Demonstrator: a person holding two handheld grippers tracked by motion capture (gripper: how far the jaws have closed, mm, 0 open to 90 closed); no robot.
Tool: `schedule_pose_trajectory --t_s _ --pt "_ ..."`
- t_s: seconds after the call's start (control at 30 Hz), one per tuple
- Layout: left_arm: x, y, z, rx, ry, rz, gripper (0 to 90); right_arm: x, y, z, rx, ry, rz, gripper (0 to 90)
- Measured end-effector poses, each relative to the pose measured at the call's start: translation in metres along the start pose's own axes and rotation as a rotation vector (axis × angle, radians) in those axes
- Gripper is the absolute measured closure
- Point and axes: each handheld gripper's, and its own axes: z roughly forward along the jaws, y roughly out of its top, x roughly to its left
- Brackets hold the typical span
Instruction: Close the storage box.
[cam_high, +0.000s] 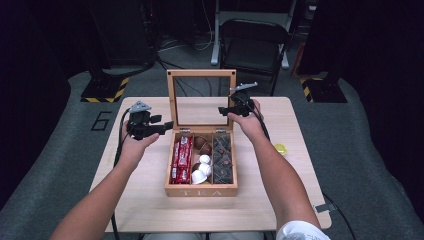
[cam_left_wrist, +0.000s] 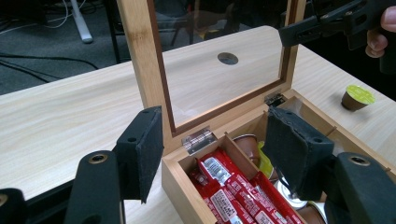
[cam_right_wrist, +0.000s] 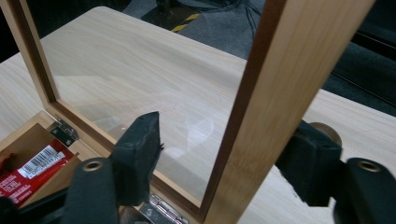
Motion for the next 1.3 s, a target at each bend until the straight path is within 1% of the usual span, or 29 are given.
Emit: schedule_pose_trajectory --t_s 0.13,0.17,0.23,0.33,0.4,0.43,0.47,0.57,0.63,0.67,0.77,0.9,0.97,1.0,1.03,1.1,1.17,1.27,1.3 --pt "0.002 0.0 -0.001 -0.002 0.004 -0.001 37.3 -0.002 0.0 -0.002 0.0 -0.004 0.012 42.8" --pt "0.002 0.0 -0.001 -0.001 0.005 -0.003 37.3 -0.003 0.0 -0.003 0.0 -0.008 0.0 44.9" --pt "0.003 -0.001 -0.002 -0.002 0.006 -0.002 37.3 -0.004 0.0 -0.004 -0.001 -0.017 0.0 49.3" --pt "0.003 -0.001 -0.002 0.001 0.006 -0.005 37.3 -0.003 0.0 -0.005 0.007 -0.024 0.022 50.3" --pt "0.003 -0.001 -0.002 0.0 0.006 -0.006 37.3 -0.003 0.0 -0.005 0.004 -0.027 0.014 50.5" --pt "0.003 -0.001 -0.002 -0.002 0.005 -0.005 37.3 -0.003 0.0 -0.006 0.008 -0.025 0.018 51.3" --pt "0.003 -0.001 -0.002 -0.003 0.005 -0.005 37.3 -0.004 0.0 -0.006 0.01 -0.022 0.006 52.1" --pt "0.003 -0.001 -0.001 -0.001 0.007 -0.004 37.3 -0.007 -0.001 -0.008 0.007 -0.013 -0.004 54.3" --pt "0.004 -0.002 -0.001 -0.002 0.009 -0.004 37.3 -0.007 -0.001 -0.009 0.012 -0.01 -0.002 56.7" --pt "0.004 -0.002 -0.001 -0.004 0.009 -0.007 37.3 -0.007 -0.001 -0.01 0.012 -0.013 0.001 57.9" --pt "0.005 -0.002 -0.001 0.001 0.013 -0.006 37.3 -0.007 -0.002 -0.012 0.007 -0.022 -0.017 59.6" --pt "0.006 -0.003 -0.001 0.002 0.017 -0.011 37.3 -0.008 -0.005 -0.016 -0.004 -0.016 -0.012 62.6" --pt "0.006 -0.003 -0.001 0.002 0.018 -0.01 37.3 -0.008 -0.007 -0.017 -0.011 -0.007 -0.006 63.4" --pt "0.006 -0.003 -0.001 0.001 0.018 -0.01 37.3 -0.008 -0.007 -0.018 -0.013 -0.003 -0.011 63.5" --pt "0.006 -0.003 0.0 0.002 0.018 -0.011 37.3 -0.007 -0.008 -0.019 -0.019 -0.007 -0.017 63.6" --pt "0.008 -0.003 0.0 0.009 0.022 -0.006 37.4 -0.004 -0.009 -0.022 -0.019 -0.016 -0.011 63.9" --pt "0.009 -0.003 0.001 0.013 0.027 -0.008 37.5 -0.005 -0.01 -0.023 -0.025 -0.01 -0.026 64.3" --pt "0.009 -0.004 0.001 0.01 0.03 -0.012 37.5 -0.003 -0.011 -0.027 -0.022 -0.003 -0.02 64.7" --pt "0.009 -0.004 0.002 0.009 0.03 -0.011 37.5 -0.003 -0.011 -0.027 -0.025 -0.004 -0.032 64.8"
